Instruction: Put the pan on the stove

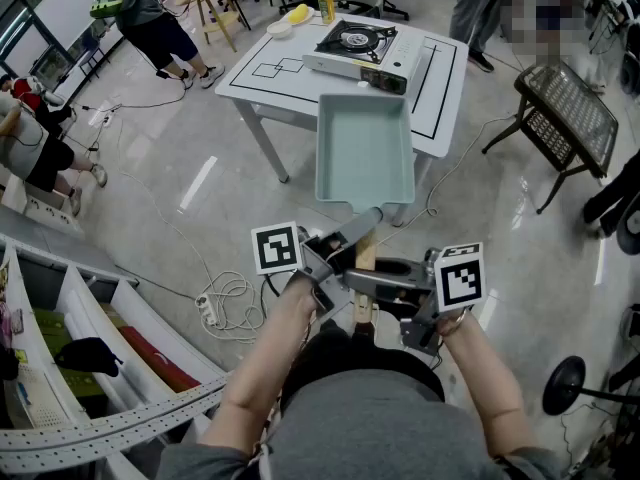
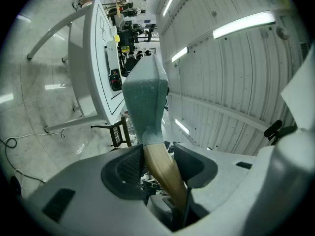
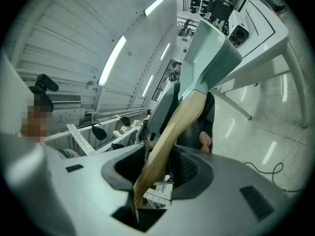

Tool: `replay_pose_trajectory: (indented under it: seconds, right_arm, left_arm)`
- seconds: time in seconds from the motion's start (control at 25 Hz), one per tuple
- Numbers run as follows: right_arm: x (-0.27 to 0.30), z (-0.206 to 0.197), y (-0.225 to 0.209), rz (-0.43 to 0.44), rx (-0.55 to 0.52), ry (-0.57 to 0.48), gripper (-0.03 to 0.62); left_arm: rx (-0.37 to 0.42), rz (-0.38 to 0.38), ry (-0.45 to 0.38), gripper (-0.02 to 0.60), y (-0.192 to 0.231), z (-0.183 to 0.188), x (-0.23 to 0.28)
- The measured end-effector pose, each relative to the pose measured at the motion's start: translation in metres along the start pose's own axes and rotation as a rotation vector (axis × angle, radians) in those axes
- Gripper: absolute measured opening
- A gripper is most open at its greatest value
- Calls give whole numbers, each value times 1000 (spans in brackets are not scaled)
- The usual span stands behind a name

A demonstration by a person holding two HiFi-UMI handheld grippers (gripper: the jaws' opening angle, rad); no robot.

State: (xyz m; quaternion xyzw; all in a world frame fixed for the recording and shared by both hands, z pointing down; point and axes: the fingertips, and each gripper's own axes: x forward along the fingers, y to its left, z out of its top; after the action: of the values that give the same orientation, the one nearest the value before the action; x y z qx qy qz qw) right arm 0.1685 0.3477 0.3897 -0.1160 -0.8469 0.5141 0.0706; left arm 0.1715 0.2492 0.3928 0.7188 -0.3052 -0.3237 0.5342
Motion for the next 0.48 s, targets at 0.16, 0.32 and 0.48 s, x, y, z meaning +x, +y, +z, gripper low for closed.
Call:
replay_pose_trajectory:
  seconds: [0.16, 0.32, 0.48]
  right_arm:
    - [0, 2, 2, 5, -14, -2, 164]
    - [-2, 1, 3, 11, -27, 0, 170]
    - [-5, -1, 3, 17, -32, 4, 173]
  left_arm:
    - [11, -11, -2, 178, -4, 2, 1]
    - [5, -22, -8, 178, -5, 0, 1]
    - [-7, -30, -16, 178, -4, -2, 2]
